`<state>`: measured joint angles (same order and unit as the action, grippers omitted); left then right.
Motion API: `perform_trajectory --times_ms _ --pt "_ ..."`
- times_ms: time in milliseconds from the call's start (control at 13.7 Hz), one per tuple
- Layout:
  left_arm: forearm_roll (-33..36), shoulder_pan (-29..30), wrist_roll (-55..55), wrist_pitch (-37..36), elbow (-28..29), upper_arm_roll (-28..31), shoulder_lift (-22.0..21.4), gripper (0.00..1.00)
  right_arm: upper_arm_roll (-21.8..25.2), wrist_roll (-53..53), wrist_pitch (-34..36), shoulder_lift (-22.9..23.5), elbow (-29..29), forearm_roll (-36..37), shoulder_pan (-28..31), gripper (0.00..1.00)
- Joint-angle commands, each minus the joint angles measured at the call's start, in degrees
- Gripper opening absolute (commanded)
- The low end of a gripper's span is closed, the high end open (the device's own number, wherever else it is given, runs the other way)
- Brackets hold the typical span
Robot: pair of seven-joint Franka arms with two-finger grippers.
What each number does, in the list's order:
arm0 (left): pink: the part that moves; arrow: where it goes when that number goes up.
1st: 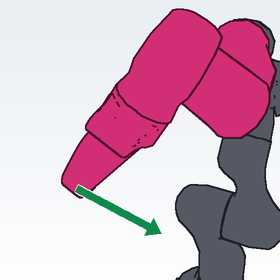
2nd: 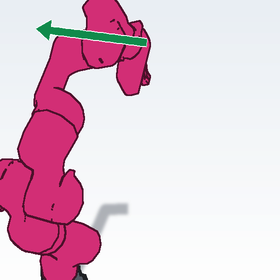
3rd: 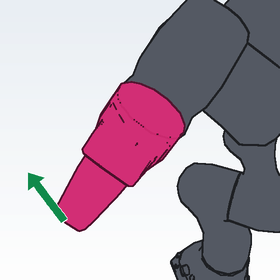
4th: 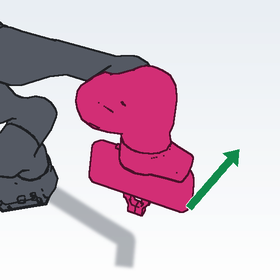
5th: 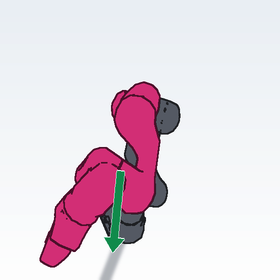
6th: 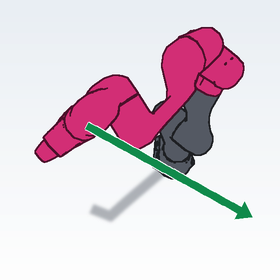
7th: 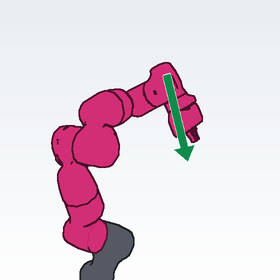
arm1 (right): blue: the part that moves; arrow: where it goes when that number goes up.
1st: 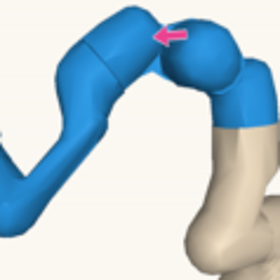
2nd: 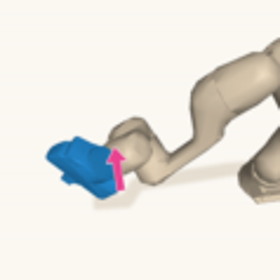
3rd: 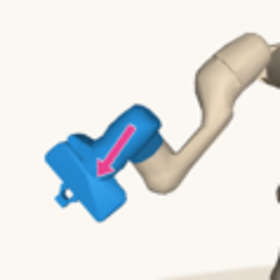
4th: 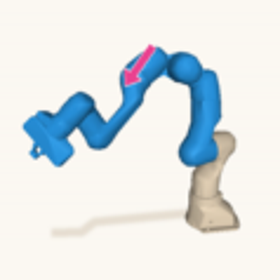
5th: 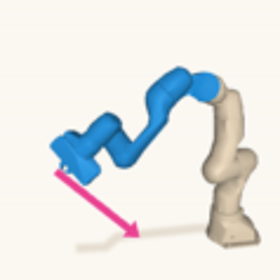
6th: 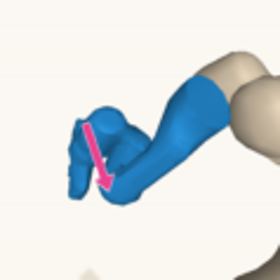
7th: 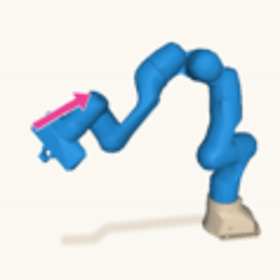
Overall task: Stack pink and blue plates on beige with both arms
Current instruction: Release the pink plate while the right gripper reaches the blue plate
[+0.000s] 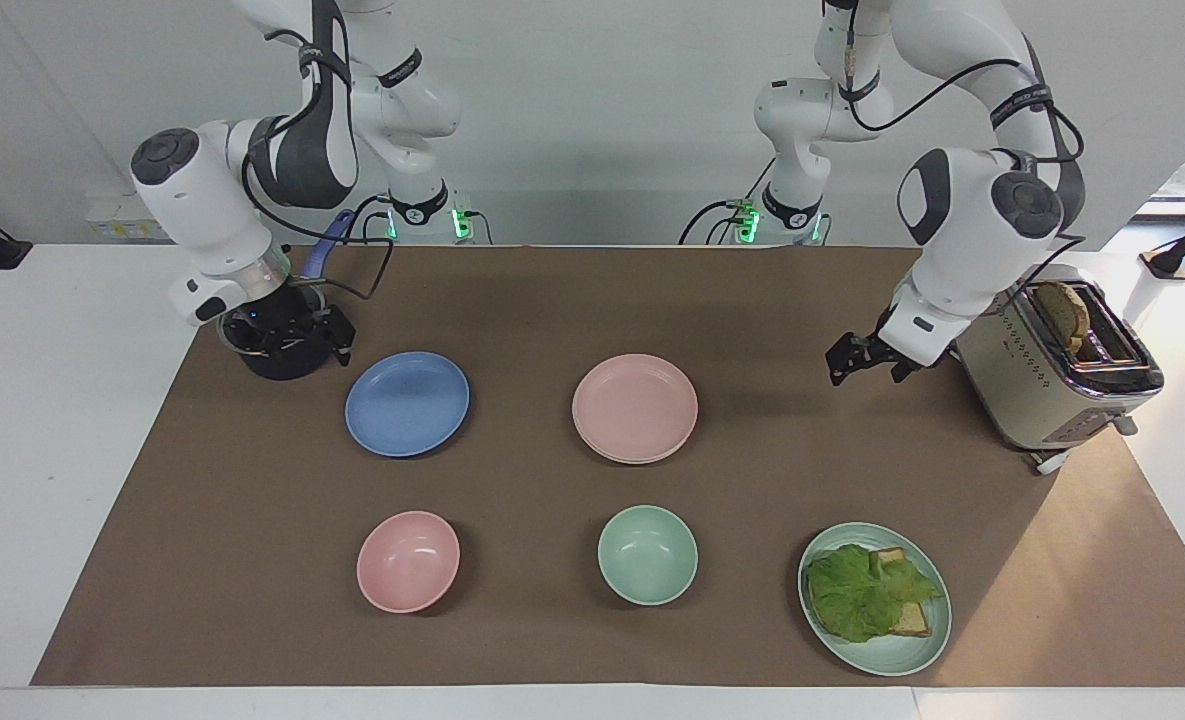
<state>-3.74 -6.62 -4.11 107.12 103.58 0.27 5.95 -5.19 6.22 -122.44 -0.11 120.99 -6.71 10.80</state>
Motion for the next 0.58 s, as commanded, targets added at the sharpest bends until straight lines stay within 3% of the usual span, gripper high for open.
perform_trajectory --times_ms 0,219,365,510 --pt "3.46 2.13 5.41 -4.97 -3.81 -0.54 -1.12 1.00 -0.17 2.48 -3.94 0.89 3.90 -1.72 0.63 1.00" --pt "3.65 3.28 7.54 -6.47 -6.98 -0.54 -1.90 1.00 -0.26 3.71 -7.11 3.36 5.48 -1.72 0.54 1.00" --pt "3.74 3.28 7.89 -12.08 -11.71 -0.54 -2.26 1.00 -0.26 4.67 -7.64 5.03 5.75 -1.72 0.54 1.00" --pt "3.56 3.28 7.72 -14.04 -13.49 -0.54 -2.78 1.00 -0.26 4.94 -9.04 7.05 5.84 -1.72 0.54 0.95"
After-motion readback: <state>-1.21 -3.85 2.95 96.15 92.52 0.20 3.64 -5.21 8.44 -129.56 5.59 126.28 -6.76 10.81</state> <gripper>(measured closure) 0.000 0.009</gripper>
